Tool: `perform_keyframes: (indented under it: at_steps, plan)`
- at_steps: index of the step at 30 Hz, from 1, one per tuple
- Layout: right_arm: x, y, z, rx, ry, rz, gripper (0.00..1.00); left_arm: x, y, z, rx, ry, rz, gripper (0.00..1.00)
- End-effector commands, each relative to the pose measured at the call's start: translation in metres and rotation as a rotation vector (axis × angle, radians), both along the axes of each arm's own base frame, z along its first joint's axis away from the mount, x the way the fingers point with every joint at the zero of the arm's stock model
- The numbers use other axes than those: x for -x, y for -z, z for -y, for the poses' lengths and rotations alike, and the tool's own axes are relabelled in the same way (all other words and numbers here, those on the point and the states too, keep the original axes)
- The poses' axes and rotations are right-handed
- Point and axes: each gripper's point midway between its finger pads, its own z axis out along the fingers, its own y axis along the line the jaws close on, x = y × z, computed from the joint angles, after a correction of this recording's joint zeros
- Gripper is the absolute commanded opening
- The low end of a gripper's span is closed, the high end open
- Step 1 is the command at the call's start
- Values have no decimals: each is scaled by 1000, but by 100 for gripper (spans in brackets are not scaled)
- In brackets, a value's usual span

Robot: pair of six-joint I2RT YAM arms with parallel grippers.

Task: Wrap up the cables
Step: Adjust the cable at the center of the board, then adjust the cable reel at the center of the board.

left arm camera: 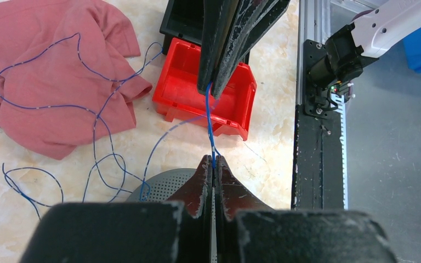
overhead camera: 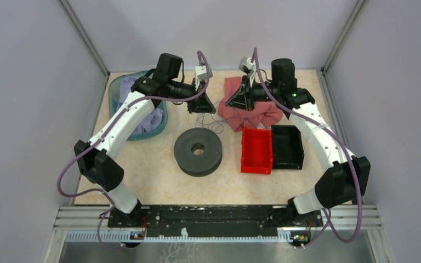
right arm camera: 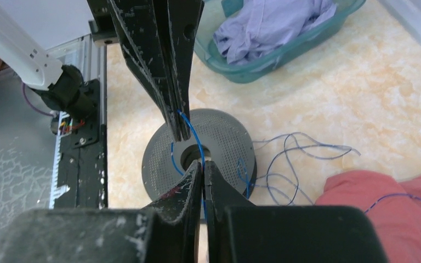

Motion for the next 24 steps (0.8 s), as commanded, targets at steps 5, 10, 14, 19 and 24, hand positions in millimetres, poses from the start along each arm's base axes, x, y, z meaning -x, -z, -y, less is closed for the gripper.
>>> perform_keyframes:
  at_steps: [5, 10, 14, 19, 24]
  plan:
    - [4, -17, -3, -34, -12, 56, 0, 6, -10, 1, 29, 16, 38, 2]
    - [-9, -29, 10, -37, 91, 50, 0, -6, -11, -9, 29, -43, 133, 37]
    - [-32, -47, 34, -65, 236, 32, 0, -12, -7, -23, 33, -97, 196, 61]
    - [-67, -72, 72, -95, 468, 11, 0, -3, 15, -37, -17, -96, 253, 79]
    - [-87, -90, 97, -114, 623, 22, 0, 26, 73, -57, -150, -2, 242, 88]
